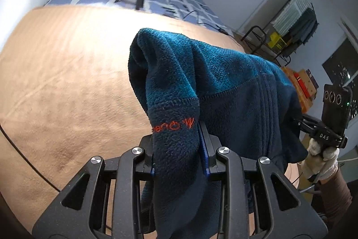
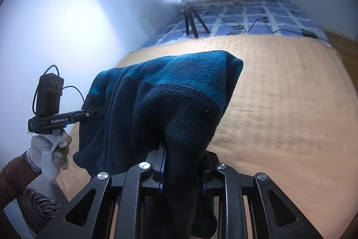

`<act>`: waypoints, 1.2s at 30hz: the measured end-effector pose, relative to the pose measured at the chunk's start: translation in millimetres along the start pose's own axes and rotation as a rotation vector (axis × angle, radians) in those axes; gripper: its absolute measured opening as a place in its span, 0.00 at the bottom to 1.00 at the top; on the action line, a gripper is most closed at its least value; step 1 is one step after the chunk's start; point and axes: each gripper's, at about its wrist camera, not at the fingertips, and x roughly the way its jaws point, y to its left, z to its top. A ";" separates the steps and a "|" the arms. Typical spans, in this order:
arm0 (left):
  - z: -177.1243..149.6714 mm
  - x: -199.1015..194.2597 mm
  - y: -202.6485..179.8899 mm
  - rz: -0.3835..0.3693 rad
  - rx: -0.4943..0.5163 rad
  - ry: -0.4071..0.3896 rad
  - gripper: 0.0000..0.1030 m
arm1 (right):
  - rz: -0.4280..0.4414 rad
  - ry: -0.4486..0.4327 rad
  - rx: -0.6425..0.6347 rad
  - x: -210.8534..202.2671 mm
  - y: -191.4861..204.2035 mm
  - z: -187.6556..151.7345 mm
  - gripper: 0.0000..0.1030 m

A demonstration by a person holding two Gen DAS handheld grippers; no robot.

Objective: Fold large clothes
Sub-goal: 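Lift the folded jacket bundle with both tools and carry it up the bed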

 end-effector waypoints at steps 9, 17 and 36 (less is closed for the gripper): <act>23.9 30.7 -62.4 -0.027 0.097 0.004 0.27 | -0.074 -0.053 0.018 -41.9 -32.0 2.1 0.21; 59.5 80.1 -101.0 -0.077 0.138 0.006 0.27 | -0.153 -0.082 0.056 -60.5 -82.3 16.4 0.21; 186.4 242.8 -182.6 -0.167 0.196 -0.017 0.27 | -0.366 -0.133 0.137 -64.4 -239.0 117.2 0.21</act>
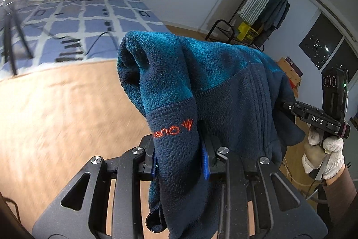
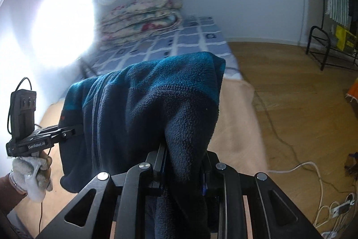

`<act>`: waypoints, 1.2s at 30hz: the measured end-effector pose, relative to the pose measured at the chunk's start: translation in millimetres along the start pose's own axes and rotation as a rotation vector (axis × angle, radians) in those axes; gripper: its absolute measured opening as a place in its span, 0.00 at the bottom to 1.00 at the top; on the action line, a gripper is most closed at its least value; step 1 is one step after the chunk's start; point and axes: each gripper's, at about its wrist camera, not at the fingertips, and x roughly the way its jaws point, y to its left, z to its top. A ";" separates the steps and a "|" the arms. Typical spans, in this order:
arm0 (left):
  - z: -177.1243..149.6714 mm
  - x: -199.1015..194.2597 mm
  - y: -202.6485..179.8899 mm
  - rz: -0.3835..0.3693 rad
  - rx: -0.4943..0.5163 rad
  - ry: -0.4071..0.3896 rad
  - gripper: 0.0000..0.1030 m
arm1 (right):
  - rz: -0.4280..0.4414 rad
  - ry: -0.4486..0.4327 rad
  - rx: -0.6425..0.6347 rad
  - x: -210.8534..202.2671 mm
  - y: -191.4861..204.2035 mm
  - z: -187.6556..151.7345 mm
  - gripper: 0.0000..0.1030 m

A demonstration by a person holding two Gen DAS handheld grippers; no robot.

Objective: Fold large clothes
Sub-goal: 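Lift the folded jacket bundle with both tools and carry it up the bed, then lower the bundle onto the bed and open both tools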

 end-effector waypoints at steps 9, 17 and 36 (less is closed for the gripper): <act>45.9 72.8 -9.8 0.028 0.014 -0.019 0.27 | -0.086 -0.015 0.021 51.4 -57.2 55.9 0.21; 57.8 120.3 1.6 0.084 0.015 -0.011 0.27 | -0.122 0.015 0.033 111.0 -83.0 72.9 0.21; 44.4 112.0 5.7 0.180 0.082 -0.027 0.33 | -0.415 0.098 -0.039 152.1 -97.3 69.2 0.47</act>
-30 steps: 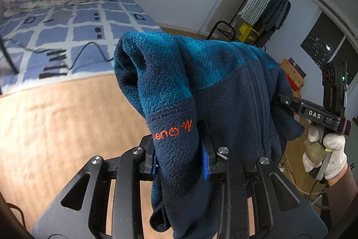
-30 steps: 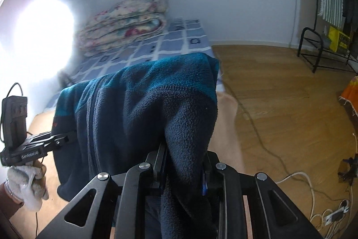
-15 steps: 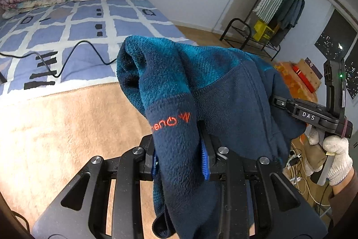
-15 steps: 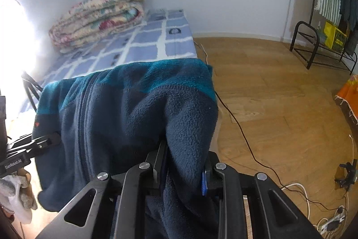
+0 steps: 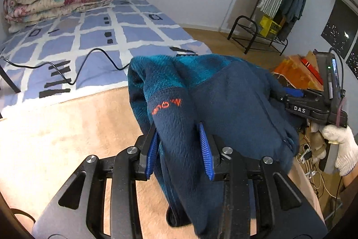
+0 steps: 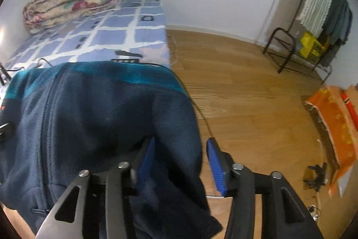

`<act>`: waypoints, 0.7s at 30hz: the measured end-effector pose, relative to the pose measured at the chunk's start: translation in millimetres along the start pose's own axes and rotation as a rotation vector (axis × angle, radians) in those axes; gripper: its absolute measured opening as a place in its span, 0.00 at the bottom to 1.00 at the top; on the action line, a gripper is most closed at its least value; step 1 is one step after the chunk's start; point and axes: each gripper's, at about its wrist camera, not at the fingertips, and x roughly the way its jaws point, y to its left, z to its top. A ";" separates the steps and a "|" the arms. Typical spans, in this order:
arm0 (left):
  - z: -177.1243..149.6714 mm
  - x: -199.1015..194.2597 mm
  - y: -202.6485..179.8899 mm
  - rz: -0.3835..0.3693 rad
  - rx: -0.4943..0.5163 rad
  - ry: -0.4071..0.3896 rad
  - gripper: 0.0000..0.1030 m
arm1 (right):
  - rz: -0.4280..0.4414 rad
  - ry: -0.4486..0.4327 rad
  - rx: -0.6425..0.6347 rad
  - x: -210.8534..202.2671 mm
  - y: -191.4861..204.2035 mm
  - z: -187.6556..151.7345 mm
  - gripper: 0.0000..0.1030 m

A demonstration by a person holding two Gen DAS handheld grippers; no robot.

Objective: Fold large clothes
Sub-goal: 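Lower the bundle onto the bed and open both tools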

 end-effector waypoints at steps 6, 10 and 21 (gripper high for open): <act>-3.7 -39.0 -2.3 -0.016 0.027 -0.040 0.33 | -0.018 -0.035 0.026 -28.2 0.2 -2.6 0.47; -12.3 -71.2 -13.2 -0.026 0.050 -0.063 0.33 | -0.019 -0.075 0.036 -58.0 4.5 -8.2 0.47; -53.8 -202.3 -57.4 -0.040 0.129 -0.129 0.33 | 0.017 -0.163 0.069 -168.9 18.5 -44.5 0.47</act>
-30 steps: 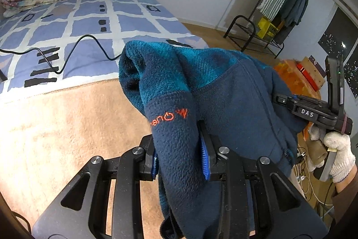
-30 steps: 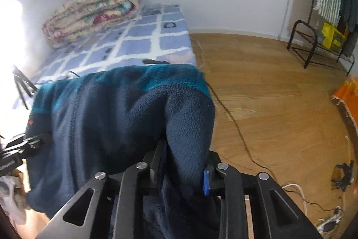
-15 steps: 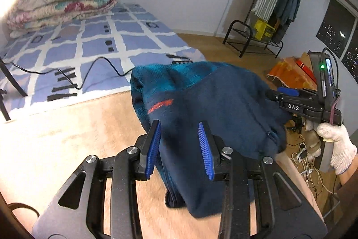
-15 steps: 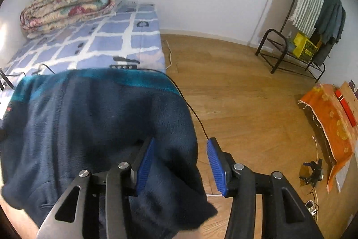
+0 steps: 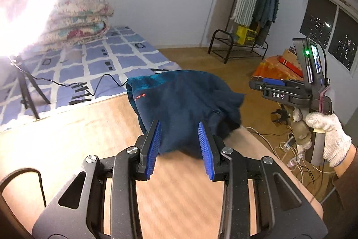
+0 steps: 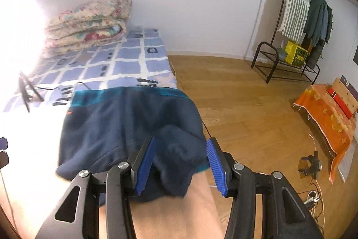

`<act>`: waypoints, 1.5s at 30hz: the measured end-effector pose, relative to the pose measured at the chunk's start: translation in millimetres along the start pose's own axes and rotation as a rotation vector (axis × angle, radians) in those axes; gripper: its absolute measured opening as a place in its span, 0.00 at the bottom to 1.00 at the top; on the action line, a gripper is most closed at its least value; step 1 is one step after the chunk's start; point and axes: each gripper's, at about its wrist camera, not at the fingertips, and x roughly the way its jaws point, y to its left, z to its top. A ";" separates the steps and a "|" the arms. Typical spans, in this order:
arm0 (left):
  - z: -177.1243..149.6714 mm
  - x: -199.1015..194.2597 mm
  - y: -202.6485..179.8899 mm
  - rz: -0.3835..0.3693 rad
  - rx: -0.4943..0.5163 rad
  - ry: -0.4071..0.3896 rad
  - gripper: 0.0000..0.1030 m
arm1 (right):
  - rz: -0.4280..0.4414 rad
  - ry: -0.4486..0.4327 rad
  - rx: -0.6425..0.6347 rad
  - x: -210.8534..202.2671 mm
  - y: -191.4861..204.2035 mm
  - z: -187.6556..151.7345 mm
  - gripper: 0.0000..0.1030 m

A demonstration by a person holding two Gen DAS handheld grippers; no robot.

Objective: Fold large clothes

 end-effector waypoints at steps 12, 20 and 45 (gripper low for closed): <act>-29.2 -193.5 -52.5 0.046 0.051 -0.095 0.33 | 0.079 -0.110 -0.016 -191.0 24.2 -27.0 0.47; -80.8 -290.9 -75.2 0.100 0.073 -0.128 0.33 | 0.105 -0.168 0.001 -292.6 41.8 -79.2 0.51; -173.3 -346.1 -100.7 0.171 0.121 -0.159 1.00 | 0.061 -0.278 -0.006 -345.6 90.9 -177.4 0.91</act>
